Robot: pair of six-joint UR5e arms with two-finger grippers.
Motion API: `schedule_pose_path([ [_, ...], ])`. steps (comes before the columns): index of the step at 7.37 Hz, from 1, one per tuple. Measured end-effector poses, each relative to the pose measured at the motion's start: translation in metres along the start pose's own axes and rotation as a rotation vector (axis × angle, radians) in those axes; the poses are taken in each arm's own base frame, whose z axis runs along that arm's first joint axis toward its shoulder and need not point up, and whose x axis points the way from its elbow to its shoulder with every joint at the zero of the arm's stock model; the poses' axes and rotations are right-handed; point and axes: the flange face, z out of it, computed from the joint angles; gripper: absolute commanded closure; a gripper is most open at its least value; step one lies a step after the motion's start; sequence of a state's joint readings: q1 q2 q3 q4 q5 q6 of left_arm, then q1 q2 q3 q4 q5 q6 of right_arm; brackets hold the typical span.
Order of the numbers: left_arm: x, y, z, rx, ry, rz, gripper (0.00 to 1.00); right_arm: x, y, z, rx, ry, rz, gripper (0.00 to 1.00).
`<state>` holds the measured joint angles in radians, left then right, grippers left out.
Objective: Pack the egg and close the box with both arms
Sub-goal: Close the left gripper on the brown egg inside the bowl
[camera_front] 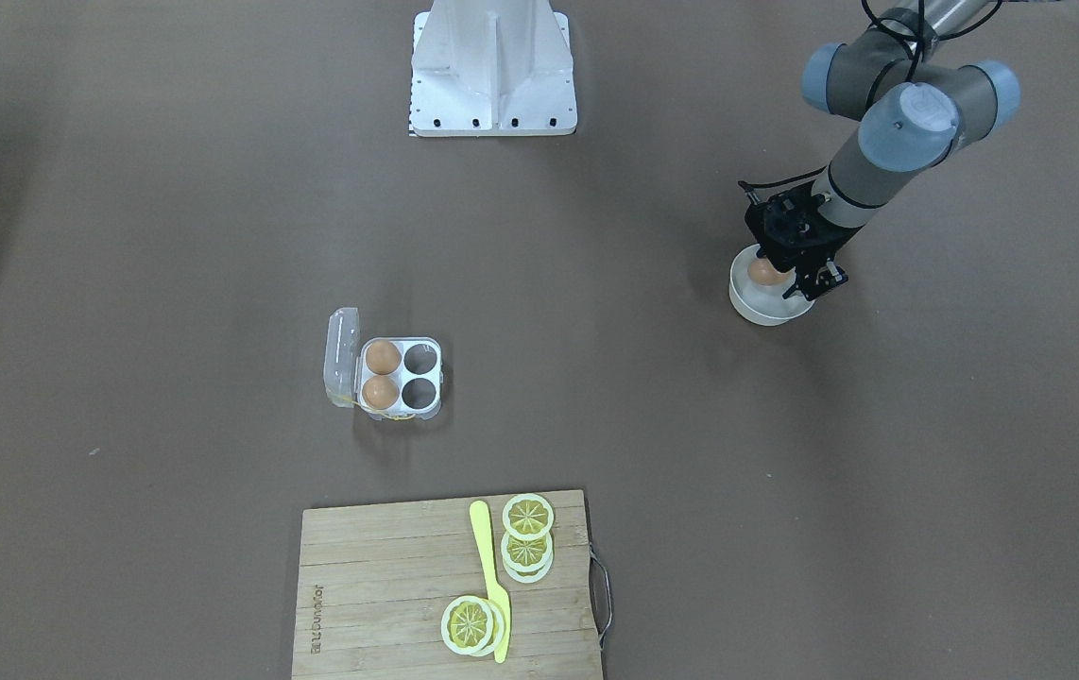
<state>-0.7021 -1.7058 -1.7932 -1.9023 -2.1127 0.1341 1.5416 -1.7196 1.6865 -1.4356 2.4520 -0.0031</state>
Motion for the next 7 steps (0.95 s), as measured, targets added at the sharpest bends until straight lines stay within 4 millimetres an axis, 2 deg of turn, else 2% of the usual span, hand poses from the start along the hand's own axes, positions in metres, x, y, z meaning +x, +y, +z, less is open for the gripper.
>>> schedule_pose_path([
  [1, 0.001, 0.0, 0.003, -0.004, 0.003, 0.001, 0.47, 0.0, 0.0, 0.0, 0.0, -0.001, 0.0, 0.0],
  [2, 0.002, 0.0, 0.004, -0.006, 0.006, -0.009, 0.83, 0.0, 0.0, 0.0, 0.0, -0.001, 0.0, 0.0],
  [3, 0.002, 0.0, 0.004, -0.006, 0.006, -0.027, 1.0, 0.0, 0.0, 0.0, 0.0, -0.002, 0.001, 0.0],
  [5, 0.002, 0.0, 0.003, -0.009, 0.007, -0.065, 1.0, -0.001, -0.001, -0.001, 0.002, -0.003, -0.001, 0.0],
  [7, 0.005, -0.006, -0.01, 0.007, 0.009, -0.114, 1.0, -0.002, -0.001, -0.001, 0.003, -0.003, -0.002, 0.0],
])
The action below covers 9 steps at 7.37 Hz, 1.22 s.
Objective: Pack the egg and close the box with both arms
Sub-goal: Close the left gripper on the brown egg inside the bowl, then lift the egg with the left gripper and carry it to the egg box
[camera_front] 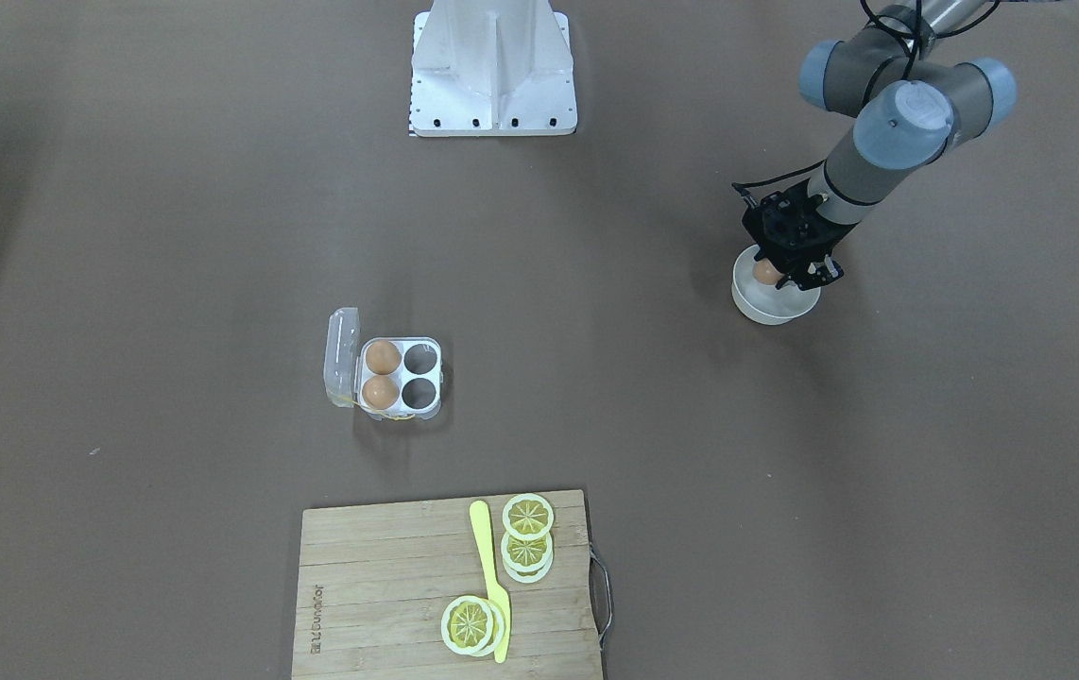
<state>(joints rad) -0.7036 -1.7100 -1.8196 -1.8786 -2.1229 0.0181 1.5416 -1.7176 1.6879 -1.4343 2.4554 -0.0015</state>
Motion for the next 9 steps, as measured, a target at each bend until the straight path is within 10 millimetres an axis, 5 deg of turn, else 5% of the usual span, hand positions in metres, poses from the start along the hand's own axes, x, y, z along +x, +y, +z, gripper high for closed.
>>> schedule_pose_path([
  [2, -0.003, -0.04, -0.034, 0.064, -0.019, -0.043, 1.0, 0.0, -0.001, 0.0, 0.001, 0.001, -0.001, 0.0],
  [6, 0.022, -0.168, -0.102, 0.31, -0.005, -0.255, 1.0, -0.002, -0.004, -0.001, 0.003, 0.005, -0.007, 0.0],
  [9, 0.06, -0.225, -0.064, 0.645, -0.065, -0.282, 1.0, -0.001, -0.005, 0.0, 0.0, 0.003, -0.003, 0.0],
])
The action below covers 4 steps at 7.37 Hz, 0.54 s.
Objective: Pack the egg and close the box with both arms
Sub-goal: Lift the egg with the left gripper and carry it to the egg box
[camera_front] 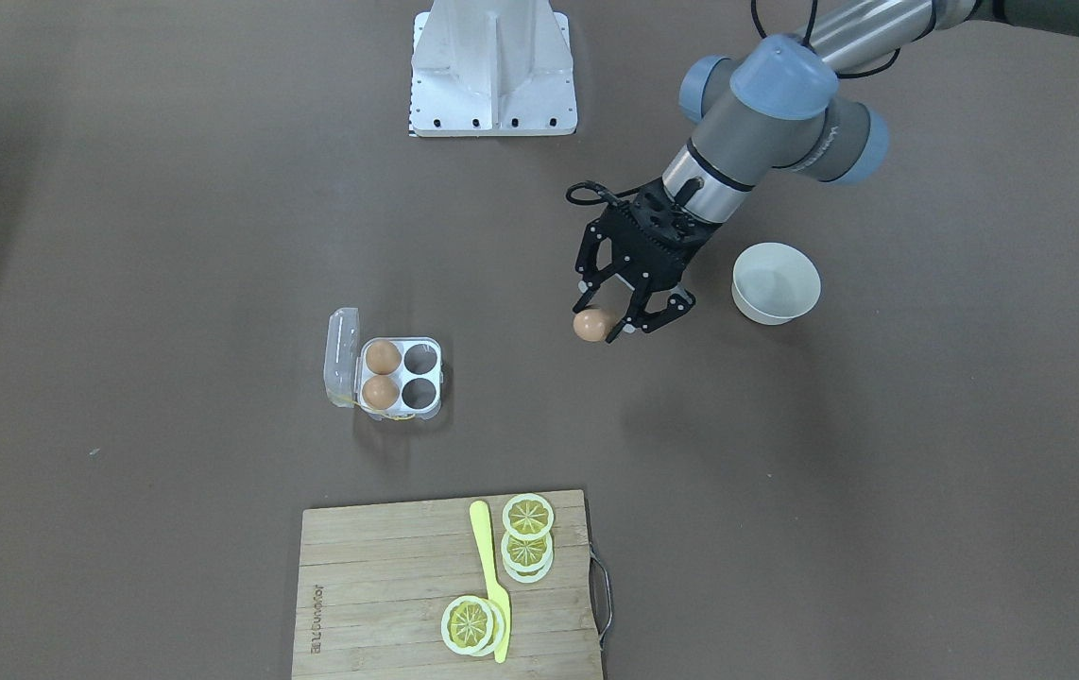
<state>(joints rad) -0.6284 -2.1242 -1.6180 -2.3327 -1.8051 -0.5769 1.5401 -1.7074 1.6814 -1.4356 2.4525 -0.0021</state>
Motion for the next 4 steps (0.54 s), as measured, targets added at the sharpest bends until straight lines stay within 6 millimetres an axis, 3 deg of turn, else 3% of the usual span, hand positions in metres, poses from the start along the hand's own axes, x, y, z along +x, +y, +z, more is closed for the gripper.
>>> schedule_pose_path([
  [2, 0.057, 0.006, 0.029, 0.131, -0.003, -0.006, 1.0, 0.006, 0.003, 0.007, -0.014, -0.016, 0.017, 0.0],
  [4, 0.087, 0.008, 0.053, 0.19, -0.011, 0.0, 1.0, 0.014, 0.006, 0.014, -0.029, -0.044, 0.038, 0.0],
])
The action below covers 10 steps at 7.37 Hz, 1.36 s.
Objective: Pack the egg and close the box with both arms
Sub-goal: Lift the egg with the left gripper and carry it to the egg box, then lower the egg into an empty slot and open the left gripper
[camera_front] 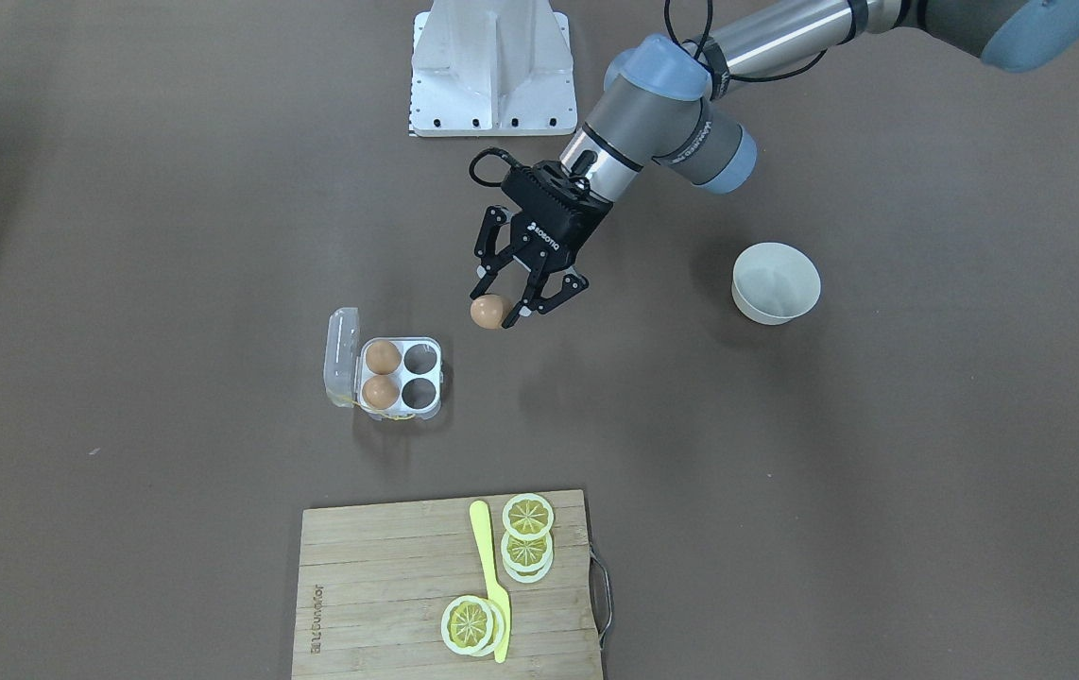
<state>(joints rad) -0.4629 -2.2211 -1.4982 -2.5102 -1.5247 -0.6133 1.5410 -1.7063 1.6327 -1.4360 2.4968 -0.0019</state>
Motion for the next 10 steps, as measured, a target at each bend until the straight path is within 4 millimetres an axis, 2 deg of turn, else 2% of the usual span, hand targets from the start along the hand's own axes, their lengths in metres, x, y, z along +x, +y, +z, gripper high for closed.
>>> schedule_pose_path([
  [2, 0.033, 0.019, 0.038, 0.071, -0.03, -0.001, 1.0, 0.002, -0.001, 0.002, -0.004, -0.009, 0.005, 0.0],
  [4, 0.047, 0.032, 0.063, 0.113, -0.023, -0.006, 1.0, 0.002, -0.003, 0.003, -0.004, -0.01, 0.005, 0.0],
  [6, 0.056, 0.028, 0.076, 0.131, -0.016, -0.005, 1.0, 0.003, -0.006, 0.003, -0.004, -0.01, 0.003, 0.0],
  [10, 0.062, 0.019, 0.089, 0.154, -0.011, -0.003, 0.98, 0.002, -0.008, 0.003, -0.002, -0.01, 0.002, 0.0],
])
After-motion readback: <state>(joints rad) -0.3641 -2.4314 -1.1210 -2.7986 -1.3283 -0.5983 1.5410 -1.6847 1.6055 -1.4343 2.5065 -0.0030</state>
